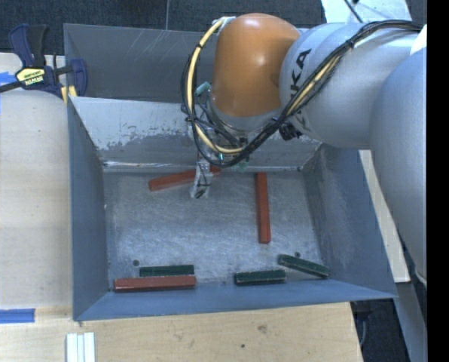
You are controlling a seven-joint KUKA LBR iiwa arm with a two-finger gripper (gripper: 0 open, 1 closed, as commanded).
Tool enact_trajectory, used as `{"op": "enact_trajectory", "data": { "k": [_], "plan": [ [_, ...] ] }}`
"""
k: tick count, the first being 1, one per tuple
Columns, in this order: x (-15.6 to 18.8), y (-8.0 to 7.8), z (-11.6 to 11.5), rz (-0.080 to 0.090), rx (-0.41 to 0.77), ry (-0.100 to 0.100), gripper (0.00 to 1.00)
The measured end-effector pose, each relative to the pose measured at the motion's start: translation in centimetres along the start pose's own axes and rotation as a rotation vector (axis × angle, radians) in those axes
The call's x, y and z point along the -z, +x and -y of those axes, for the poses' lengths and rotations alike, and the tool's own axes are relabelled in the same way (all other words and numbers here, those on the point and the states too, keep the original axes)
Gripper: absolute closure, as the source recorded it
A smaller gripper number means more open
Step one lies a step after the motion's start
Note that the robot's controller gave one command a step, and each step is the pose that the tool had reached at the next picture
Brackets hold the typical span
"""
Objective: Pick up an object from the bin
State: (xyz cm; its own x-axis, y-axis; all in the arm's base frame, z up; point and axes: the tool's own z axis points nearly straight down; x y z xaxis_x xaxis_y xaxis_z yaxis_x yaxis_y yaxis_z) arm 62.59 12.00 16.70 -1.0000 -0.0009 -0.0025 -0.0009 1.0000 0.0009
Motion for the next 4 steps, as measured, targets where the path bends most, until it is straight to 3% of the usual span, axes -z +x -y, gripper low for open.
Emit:
{"op": "enact_trajectory", "data": {
  "k": [1,2,3,4],
  "plan": [
    [-9.8,-0.1,-0.7,-0.004,0.009,0.0,0.0],
    [-6.4,0.3,-1.5,0.005,0.03,-0.001,0.0],
    [-6.7,0.1,-1.2,0.005,0.006,-0.001,0.0],
    [-9.8,0.2,-0.7,-0.005,-0.079,0.001,0.0]
  ]
}}
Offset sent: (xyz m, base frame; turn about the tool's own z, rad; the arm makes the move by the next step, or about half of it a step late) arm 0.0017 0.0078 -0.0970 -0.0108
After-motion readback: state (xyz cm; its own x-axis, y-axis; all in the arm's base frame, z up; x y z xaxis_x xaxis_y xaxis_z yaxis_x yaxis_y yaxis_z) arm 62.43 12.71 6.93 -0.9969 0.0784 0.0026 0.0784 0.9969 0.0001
